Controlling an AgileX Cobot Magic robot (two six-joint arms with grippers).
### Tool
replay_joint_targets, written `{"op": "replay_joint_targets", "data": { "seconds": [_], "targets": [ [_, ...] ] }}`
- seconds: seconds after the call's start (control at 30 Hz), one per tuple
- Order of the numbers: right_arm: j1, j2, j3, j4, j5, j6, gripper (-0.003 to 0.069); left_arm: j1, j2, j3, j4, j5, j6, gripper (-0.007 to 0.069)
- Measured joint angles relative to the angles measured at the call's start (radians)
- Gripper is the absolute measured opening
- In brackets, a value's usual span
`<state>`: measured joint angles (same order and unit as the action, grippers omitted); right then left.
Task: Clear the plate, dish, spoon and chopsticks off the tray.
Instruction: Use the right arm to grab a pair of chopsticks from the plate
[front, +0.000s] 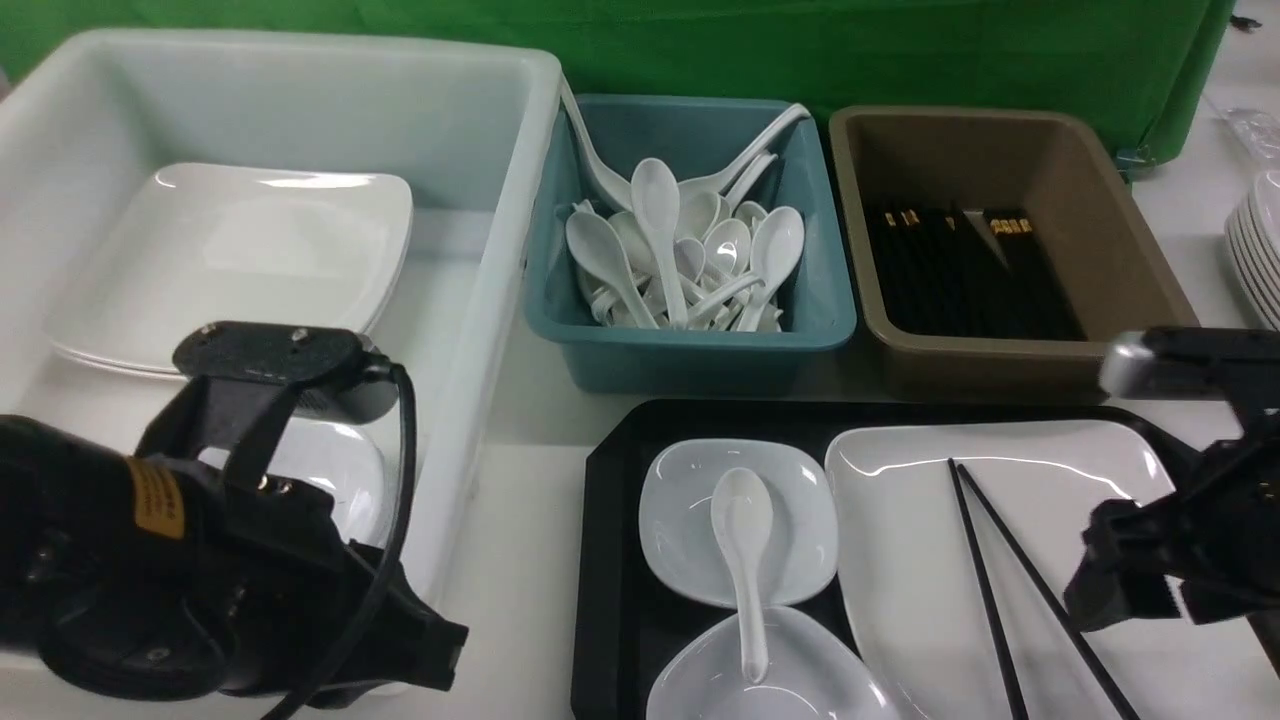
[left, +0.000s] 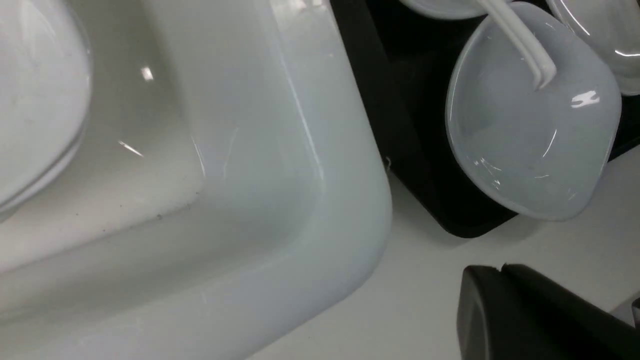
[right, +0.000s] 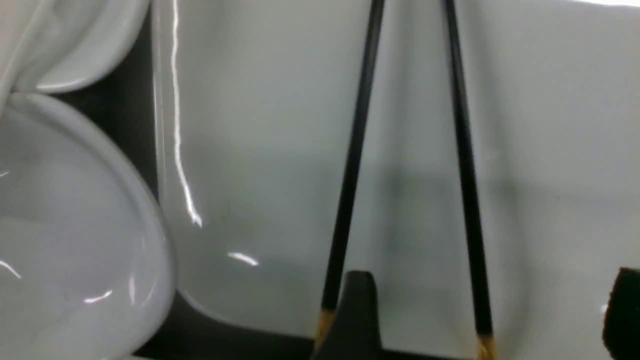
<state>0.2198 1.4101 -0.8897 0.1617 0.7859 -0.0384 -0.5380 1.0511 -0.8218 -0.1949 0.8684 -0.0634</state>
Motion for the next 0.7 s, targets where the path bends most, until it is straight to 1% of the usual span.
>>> {"op": "replay_joint_targets", "data": {
  "seconds": [0.17, 0.27, 0.33, 0.43, 0.6, 0.7],
  "targets": [
    [0.06, 0.16, -0.046, -0.007, -0.059, 0.017, 0.064, 0.0, 0.0, 0.0, 0.006, -0.001, -0.003, 0.0],
    [0.08, 0.203, -0.056, -0.034, -0.087, 0.031, 0.064, 0.0, 0.001, 0.0, 0.015, -0.005, -0.004, 0.0],
    [0.094, 0.242, -0.062, -0.077, -0.109, 0.059, 0.064, 0.0, 0.001, 0.0, 0.028, -0.014, -0.006, 0.0],
    [0.095, 0.27, -0.062, -0.105, -0.129, 0.079, 0.064, 0.0, 0.001, 0.0, 0.041, -0.02, -0.006, 0.0],
    [0.095, 0.3, -0.063, -0.116, -0.148, 0.082, 0.0638, 0.0, 0.001, 0.0, 0.048, -0.032, -0.007, 0.0],
    [0.095, 0.319, -0.063, -0.117, -0.147, 0.082, 0.0616, 0.0, 0.001, 0.0, 0.051, -0.046, -0.007, 0.0]
  ]
}}
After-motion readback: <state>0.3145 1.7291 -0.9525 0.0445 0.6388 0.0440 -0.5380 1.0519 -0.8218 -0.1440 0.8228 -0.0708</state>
